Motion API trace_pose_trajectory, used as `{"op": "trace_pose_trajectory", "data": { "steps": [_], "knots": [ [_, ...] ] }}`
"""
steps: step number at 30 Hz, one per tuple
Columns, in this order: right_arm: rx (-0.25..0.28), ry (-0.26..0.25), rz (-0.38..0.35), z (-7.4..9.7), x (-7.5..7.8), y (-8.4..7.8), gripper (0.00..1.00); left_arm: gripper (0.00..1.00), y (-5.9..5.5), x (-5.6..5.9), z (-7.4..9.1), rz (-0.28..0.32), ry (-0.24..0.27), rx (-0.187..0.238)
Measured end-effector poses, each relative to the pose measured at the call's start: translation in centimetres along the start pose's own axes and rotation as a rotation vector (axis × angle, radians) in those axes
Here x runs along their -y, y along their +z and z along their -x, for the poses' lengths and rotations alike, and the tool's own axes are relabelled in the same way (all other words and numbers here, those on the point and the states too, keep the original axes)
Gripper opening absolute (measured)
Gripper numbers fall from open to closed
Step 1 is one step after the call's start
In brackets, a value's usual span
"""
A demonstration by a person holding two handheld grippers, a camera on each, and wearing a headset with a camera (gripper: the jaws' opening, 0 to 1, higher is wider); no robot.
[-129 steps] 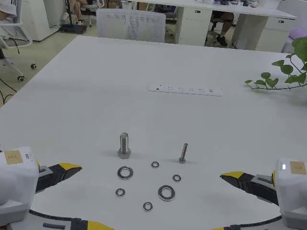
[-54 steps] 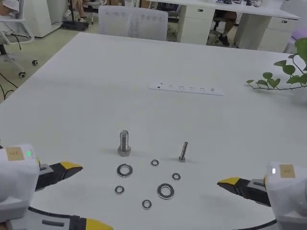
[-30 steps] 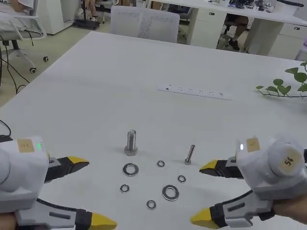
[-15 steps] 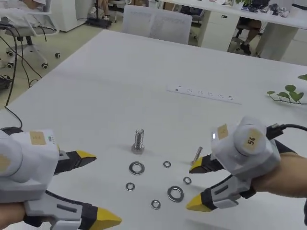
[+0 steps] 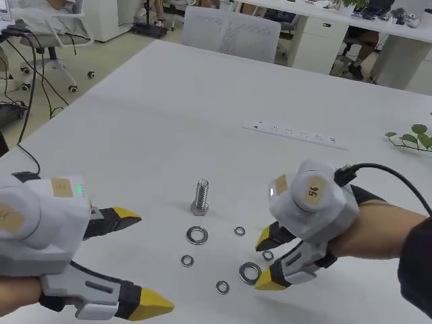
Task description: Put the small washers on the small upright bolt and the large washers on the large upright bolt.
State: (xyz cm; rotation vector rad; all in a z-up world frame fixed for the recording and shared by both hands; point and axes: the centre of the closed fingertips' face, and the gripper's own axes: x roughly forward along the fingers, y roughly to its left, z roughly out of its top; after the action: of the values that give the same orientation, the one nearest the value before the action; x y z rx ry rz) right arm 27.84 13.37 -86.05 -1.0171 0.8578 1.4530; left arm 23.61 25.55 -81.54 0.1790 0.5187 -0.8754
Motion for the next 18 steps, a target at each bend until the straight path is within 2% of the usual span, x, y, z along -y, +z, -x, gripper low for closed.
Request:
{"op": "trace_pose_trajectory", "data": {
  "steps": [9,18],
  "knots": [
    [-0.047,0.025,0.02,-1.0,0.0,-0.1,0.32,0.84,0.0,0.1,-0.2,-0.005,-0.003,-0.003],
    [-0.085,0.031,0.024,-1.2,0.1,-0.6,0.3,0.83,0.0,0.4,-0.3,-0.005,-0.009,-0.002]
  ]
}}
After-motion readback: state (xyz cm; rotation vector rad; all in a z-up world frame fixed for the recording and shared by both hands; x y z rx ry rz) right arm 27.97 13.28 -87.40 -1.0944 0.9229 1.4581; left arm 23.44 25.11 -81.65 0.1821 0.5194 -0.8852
